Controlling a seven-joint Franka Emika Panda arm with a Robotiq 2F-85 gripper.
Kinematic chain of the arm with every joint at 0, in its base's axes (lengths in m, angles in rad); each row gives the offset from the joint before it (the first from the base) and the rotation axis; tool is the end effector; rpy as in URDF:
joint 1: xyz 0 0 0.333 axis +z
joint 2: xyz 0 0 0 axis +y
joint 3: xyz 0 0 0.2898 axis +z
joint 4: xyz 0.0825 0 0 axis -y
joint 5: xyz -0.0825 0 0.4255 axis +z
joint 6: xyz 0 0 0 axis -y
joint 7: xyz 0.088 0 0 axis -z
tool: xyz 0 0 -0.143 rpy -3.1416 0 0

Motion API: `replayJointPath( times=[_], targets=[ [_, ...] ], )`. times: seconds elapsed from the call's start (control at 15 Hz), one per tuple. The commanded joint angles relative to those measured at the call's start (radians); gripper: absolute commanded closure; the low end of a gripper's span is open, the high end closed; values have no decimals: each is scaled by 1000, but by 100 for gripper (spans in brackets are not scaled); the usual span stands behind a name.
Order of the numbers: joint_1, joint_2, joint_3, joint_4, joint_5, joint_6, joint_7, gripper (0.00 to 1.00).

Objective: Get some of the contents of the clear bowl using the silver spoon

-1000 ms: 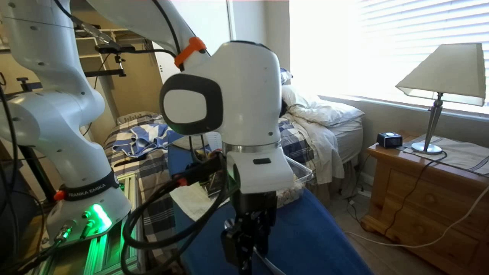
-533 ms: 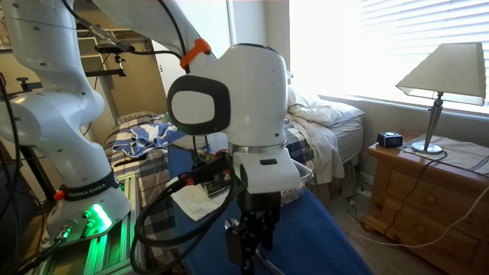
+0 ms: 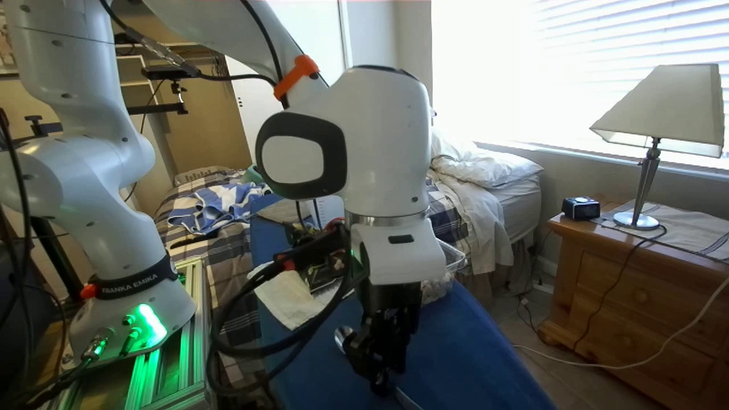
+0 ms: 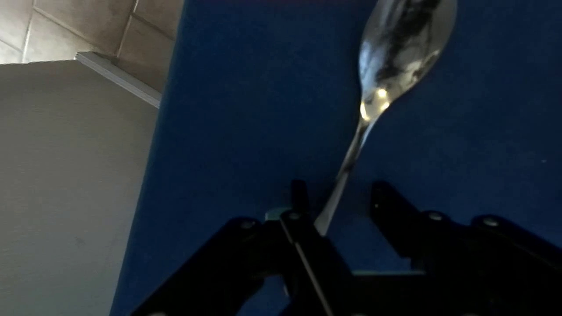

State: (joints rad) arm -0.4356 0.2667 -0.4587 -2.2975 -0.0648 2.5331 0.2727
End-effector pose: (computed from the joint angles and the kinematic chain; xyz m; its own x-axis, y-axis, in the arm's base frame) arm 0.3307 -0.4350 0.1494 0.4556 -0.8897 0.0299 -0.8820 -0.4466 0.1505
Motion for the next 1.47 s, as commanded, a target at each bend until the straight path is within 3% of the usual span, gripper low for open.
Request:
replayJointPath(
  times=[0.0, 0.2, 0.87, 1.4],
  targets=[
    [11, 22, 0, 21, 40, -17, 9, 88],
    [16, 24, 0, 25, 52, -15, 8, 100],
    [58, -104, -21, 34, -12, -22, 60, 98],
    [94, -264, 29, -11, -112, 132, 88, 98]
  ],
)
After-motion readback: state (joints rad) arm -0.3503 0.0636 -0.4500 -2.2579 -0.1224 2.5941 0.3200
